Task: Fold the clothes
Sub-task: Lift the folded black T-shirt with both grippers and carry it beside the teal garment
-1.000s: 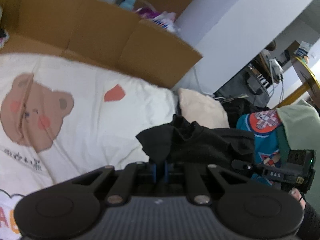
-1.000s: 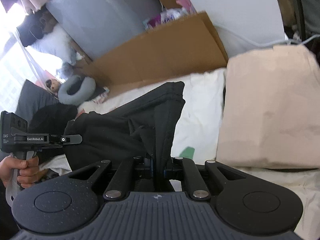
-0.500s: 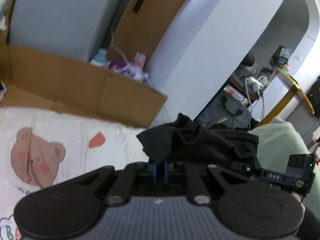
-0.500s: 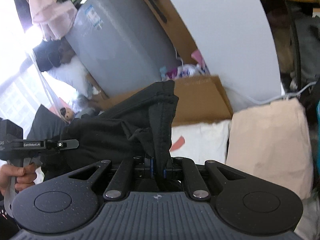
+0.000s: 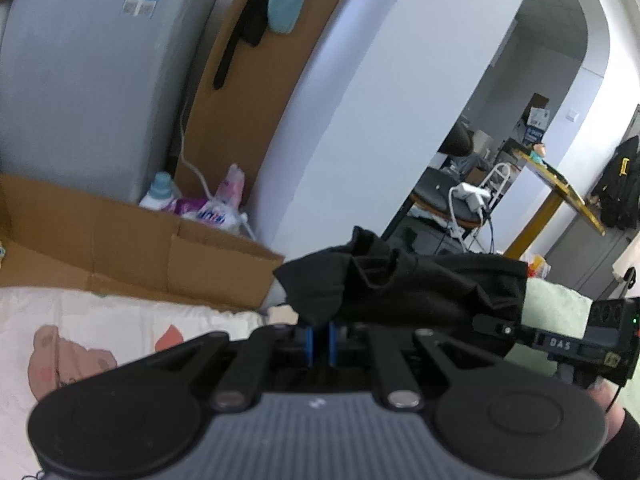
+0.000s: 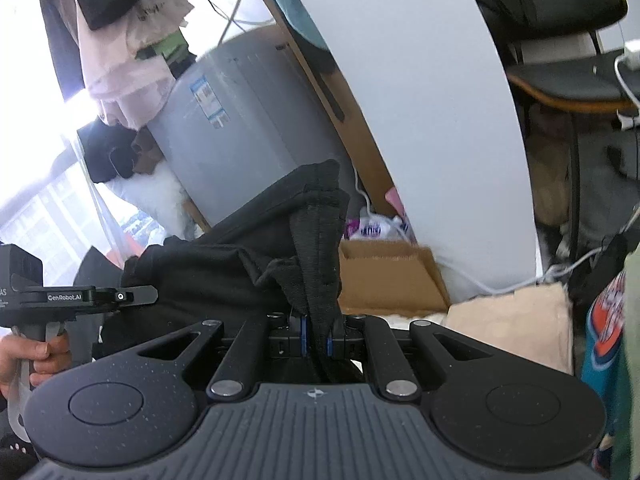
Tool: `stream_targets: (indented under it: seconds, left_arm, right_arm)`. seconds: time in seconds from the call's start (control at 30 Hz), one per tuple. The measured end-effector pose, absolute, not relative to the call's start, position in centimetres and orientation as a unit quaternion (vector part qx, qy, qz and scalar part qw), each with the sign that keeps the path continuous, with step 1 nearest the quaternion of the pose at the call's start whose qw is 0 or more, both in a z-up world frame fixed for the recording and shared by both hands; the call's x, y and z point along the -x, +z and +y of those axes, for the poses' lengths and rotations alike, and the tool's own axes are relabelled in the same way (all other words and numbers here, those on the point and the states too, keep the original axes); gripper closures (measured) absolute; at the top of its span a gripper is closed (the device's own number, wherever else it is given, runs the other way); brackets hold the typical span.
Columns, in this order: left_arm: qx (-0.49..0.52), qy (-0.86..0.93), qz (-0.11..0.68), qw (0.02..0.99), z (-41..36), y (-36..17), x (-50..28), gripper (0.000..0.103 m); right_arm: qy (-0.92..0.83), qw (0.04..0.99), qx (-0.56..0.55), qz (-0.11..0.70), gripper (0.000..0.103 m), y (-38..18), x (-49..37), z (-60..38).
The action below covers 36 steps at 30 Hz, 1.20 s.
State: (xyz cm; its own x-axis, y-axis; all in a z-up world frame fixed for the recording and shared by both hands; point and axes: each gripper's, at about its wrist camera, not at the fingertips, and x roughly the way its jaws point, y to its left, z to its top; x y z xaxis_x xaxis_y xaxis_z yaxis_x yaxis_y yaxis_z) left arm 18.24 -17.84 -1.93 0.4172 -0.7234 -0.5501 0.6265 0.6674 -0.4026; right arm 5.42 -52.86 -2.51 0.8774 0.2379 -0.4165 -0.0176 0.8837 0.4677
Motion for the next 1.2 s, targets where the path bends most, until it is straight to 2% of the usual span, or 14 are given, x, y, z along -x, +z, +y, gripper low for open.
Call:
stream_targets:
  seconds: [0.43, 0.57, 1.2]
  left_arm:
    - [0.077, -0.414, 0.322, 0.848, -19.8, 5.7, -16.2, 0.096]
    - [0.077, -0.425, 0.318, 0.844, -20.7, 6.3, -15.7, 0.096]
    - [0.076, -0.509, 0.339, 0.787, -30.0, -2.3, -16.6, 0.096]
  right_arm:
    - [0.061, 0.955, -0.217, 0.190, 0.096, 7.6, -3.0, -54.4]
    - [0.053, 0.956, -0.216, 0.189, 0.096, 8.1, -1.5, -54.9]
    - [-0.050, 0.952, -0.219, 0.209, 0.096, 2.2, 3.6, -60.6]
